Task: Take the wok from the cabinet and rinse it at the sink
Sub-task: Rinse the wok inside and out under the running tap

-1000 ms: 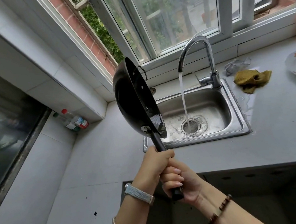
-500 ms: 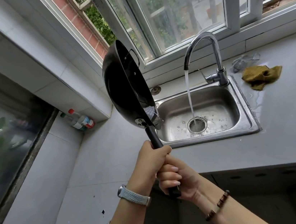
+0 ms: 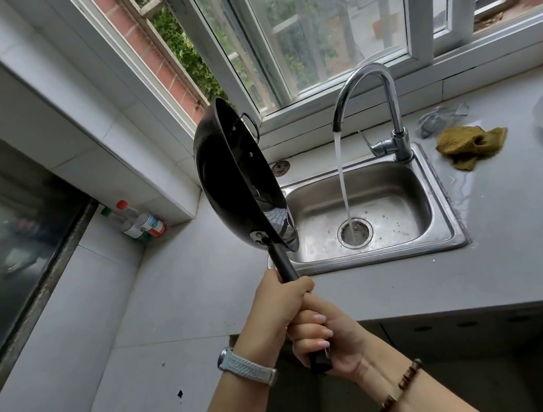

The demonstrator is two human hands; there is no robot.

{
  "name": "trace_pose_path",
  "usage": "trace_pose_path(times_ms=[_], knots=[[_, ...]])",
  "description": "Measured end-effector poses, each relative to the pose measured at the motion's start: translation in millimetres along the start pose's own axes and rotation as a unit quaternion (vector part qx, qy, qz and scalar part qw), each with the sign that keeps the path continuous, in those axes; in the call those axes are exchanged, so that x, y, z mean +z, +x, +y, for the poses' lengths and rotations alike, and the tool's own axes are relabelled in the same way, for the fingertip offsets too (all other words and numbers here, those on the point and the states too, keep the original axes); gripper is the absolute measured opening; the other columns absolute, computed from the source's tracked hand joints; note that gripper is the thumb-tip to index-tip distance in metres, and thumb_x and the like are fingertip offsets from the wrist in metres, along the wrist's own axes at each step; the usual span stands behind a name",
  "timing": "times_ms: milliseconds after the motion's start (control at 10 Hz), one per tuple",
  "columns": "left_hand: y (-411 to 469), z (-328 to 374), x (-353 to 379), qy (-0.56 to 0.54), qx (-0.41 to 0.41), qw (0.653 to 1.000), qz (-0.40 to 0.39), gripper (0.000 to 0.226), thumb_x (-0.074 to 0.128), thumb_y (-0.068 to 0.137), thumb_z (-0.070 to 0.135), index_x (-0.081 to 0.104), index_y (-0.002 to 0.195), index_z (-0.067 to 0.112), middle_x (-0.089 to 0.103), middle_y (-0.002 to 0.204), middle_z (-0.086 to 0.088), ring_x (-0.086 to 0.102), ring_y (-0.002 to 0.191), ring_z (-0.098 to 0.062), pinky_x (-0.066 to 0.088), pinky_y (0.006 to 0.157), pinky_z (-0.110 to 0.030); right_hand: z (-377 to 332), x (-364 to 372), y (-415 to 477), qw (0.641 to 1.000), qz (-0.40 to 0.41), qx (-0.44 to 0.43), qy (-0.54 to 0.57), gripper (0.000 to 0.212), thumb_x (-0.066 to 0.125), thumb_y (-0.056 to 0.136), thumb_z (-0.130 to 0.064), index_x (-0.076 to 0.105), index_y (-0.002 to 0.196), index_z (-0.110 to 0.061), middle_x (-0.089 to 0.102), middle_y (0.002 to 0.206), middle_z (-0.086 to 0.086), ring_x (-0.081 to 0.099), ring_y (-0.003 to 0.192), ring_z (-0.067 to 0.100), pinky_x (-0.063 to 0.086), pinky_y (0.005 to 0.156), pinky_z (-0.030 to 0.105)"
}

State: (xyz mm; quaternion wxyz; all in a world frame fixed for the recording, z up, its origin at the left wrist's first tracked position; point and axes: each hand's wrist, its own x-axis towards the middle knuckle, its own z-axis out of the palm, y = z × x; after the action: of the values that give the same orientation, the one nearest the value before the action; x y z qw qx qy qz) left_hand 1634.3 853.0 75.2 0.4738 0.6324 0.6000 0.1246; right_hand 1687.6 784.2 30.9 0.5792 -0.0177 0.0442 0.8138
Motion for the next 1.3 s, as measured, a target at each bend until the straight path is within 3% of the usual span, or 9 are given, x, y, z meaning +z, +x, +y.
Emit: trace_pose_path(times_ms=[200,300,400,500,700,800,900,1000,1300], knots=[[-2,3,0,0.004,0.008,1.000,-0.006,0.016,0.067,0.079,0.015,0.051,0.082,0.014,0.061,0.083,-0.007,0.058,0.071,-0.018,0.048,0.064,-0.028,-2,1,-3,1.000,-0.012,-0.001,-0.008,0.044,0.089,0.058,-0.007,0.048,0.043,-0.009,0.039,0.033,-0.004,0.038,0.023,0.006,0.033,0.025,0.017],[-1,4,3,0.003,0.005,1.000,-0.024,0.015,0.067,0.080,0.015,0.053,0.085,0.012,0.063,0.085,-0.008,0.060,0.075,-0.021,0.050,0.070,-0.031,-5,2,-7,0.999,0.019,-0.010,-0.034,0.041,0.081,0.069,-0.011,0.048,0.046,-0.011,0.038,0.035,-0.005,0.036,0.024,0.006,0.032,0.026,0.015],[1,3,10,0.004,-0.001,0.999,-0.054,0.012,0.066,0.079,0.014,0.058,0.085,0.009,0.067,0.085,-0.012,0.062,0.073,-0.022,0.051,0.069,-0.031,-12,1,-16,0.995,0.069,-0.022,-0.072,0.041,0.055,0.087,-0.017,0.048,0.048,-0.013,0.036,0.038,-0.008,0.034,0.025,0.004,0.032,0.027,0.014],[2,0,24,-0.006,-0.016,0.996,-0.082,0.012,0.068,0.074,0.016,0.061,0.081,0.009,0.066,0.078,-0.010,0.060,0.065,-0.020,0.049,0.061,-0.028,-18,-2,-27,0.988,0.097,-0.036,-0.114,0.037,0.053,0.084,-0.017,0.049,0.048,-0.016,0.034,0.040,-0.009,0.032,0.026,0.003,0.029,0.029,0.012],[4,-10,51,-0.014,-0.046,0.993,-0.112,0.010,0.067,0.080,0.014,0.062,0.084,0.007,0.063,0.062,-0.001,0.058,0.048,-0.011,0.048,0.048,-0.019,-22,-15,-45,0.972,0.170,-0.062,-0.150,0.049,0.038,0.098,-0.009,0.057,0.054,-0.016,0.030,0.044,-0.009,0.030,0.028,0.001,0.027,0.030,0.012],[2,-14,63,-0.007,-0.062,0.988,-0.142,0.017,0.070,0.075,0.018,0.063,0.085,0.007,0.064,0.067,-0.003,0.058,0.053,-0.013,0.048,0.053,-0.021,-23,-21,-55,0.967,0.197,-0.071,-0.144,0.033,0.038,0.096,-0.007,0.048,0.066,-0.016,0.028,0.047,-0.008,0.028,0.031,0.001,0.027,0.030,0.013],[-2,-14,73,-0.002,-0.080,0.984,-0.162,0.038,0.068,0.055,0.031,0.063,0.085,0.007,0.066,0.071,-0.007,0.059,0.056,-0.019,0.051,0.061,-0.030,-23,-25,-64,0.963,0.216,-0.080,-0.140,0.033,0.037,0.097,-0.007,0.043,0.066,-0.017,0.028,0.047,-0.008,0.028,0.030,0.001,0.027,0.031,0.013],[-4,-14,81,-0.009,-0.095,0.979,-0.180,0.046,0.067,0.053,0.032,0.062,0.089,0.005,0.065,0.075,-0.010,0.058,0.053,-0.020,0.054,0.063,-0.035,-24,-27,-70,0.958,0.236,-0.093,-0.135,0.037,0.037,0.097,-0.007,0.040,0.063,-0.018,0.026,0.048,-0.008,0.028,0.030,0.001,0.027,0.030,0.013],[1,-15,87,0.000,-0.085,0.980,-0.182,0.036,0.070,0.057,0.029,0.061,0.083,0.005,0.063,0.068,-0.009,0.057,0.051,-0.018,0.048,0.055,-0.027,-26,-26,-74,0.962,0.228,-0.103,-0.110,0.043,0.037,0.096,-0.005,0.054,0.058,-0.017,0.028,0.050,-0.008,0.030,0.032,0.001,0.030,0.032,0.013]])
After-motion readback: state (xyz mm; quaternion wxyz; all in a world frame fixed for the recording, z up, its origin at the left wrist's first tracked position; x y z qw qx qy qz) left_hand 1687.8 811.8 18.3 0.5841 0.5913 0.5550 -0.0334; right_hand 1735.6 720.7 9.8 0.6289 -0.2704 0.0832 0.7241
